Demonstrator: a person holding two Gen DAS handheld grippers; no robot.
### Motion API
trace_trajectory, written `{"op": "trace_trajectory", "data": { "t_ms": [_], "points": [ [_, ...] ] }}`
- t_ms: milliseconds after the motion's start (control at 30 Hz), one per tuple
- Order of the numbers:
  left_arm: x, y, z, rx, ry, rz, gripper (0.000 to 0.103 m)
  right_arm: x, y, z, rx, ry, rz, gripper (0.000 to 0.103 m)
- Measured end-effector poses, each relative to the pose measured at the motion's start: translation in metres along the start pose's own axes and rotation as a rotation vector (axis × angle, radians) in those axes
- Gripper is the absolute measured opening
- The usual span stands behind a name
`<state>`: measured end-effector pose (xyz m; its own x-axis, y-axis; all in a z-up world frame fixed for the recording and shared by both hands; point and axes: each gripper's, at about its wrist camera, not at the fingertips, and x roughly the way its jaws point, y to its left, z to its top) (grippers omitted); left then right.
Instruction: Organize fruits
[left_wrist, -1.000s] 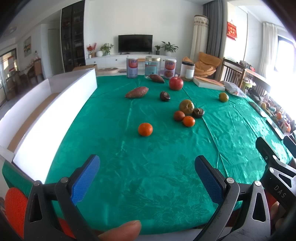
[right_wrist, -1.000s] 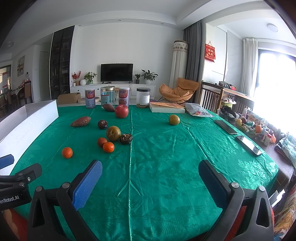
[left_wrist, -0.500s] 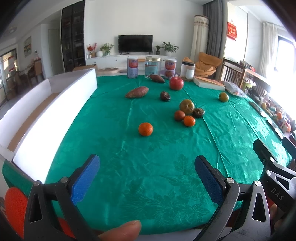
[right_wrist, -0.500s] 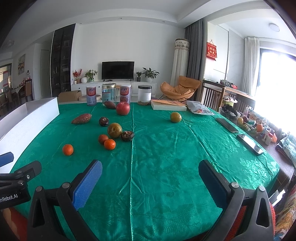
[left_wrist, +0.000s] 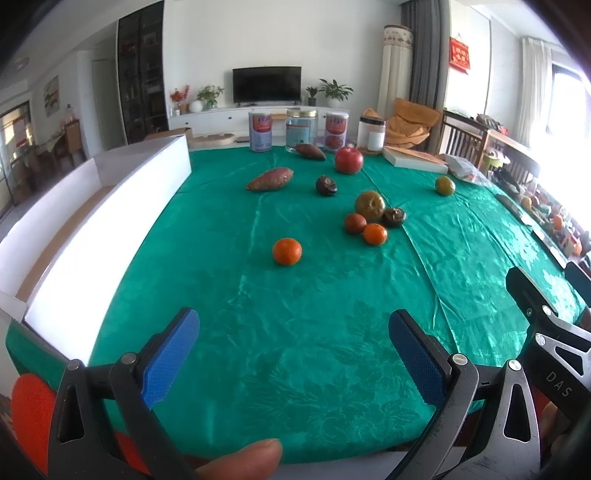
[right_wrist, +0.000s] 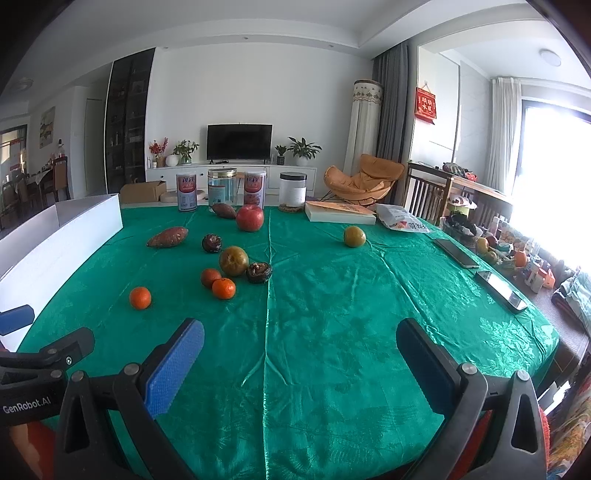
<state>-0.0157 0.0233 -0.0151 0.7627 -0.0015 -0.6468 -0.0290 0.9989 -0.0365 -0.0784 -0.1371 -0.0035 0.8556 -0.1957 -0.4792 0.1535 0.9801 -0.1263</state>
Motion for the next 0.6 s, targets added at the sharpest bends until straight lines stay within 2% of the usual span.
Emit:
{"op": "trace_trajectory", "data": {
  "t_ms": [600],
  "points": [
    [-0.0010, 0.0000, 0.0004, -0.001, 0.000, 0.002, 0.103, 0.0001, 0.0004, 0.0003, -0.009, 0.006, 0.007, 0.103]
  ]
}}
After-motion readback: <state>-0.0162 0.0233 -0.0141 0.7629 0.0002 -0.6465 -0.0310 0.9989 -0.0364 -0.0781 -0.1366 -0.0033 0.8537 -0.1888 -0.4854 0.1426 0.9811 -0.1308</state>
